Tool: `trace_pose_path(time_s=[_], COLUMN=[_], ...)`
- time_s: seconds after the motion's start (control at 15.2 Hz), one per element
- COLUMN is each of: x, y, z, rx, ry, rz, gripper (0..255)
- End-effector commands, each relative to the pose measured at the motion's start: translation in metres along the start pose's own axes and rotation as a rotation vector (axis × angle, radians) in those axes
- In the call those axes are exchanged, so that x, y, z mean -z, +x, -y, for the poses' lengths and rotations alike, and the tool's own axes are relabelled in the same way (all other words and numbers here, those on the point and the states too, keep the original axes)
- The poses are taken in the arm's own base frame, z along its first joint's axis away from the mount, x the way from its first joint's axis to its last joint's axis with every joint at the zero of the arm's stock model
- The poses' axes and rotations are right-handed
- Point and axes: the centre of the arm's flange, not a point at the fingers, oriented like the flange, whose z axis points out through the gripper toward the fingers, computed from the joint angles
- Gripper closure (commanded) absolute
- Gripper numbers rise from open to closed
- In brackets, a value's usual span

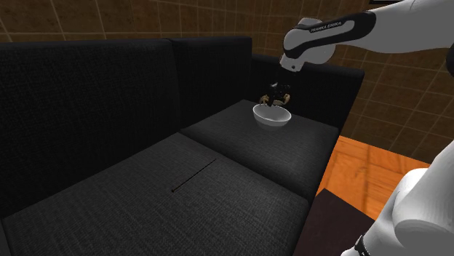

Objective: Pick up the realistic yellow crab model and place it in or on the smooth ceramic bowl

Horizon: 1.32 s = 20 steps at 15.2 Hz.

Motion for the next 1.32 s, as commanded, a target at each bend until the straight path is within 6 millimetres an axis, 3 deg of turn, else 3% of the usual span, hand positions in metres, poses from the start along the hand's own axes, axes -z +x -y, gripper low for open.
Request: trace_pose_path(time_s=[0.0,0.4,0.86,0.92,1.25], x=[-0.010,-0.042,-0.042,-0.042,-0.042], y=[-0.002,-0.009,-0.009,-0.009,-0.008], z=[-0.002,-0.007,-0.007,-0.007,-0.007], rx=[0.000,0.000,0.000,0.000,0.000], ry=[0.000,0.000,0.000,0.000,0.000], rz=[-0.001,-0.001,-0.001,-0.001,-0.001], gripper=[255,255,255,0,0])
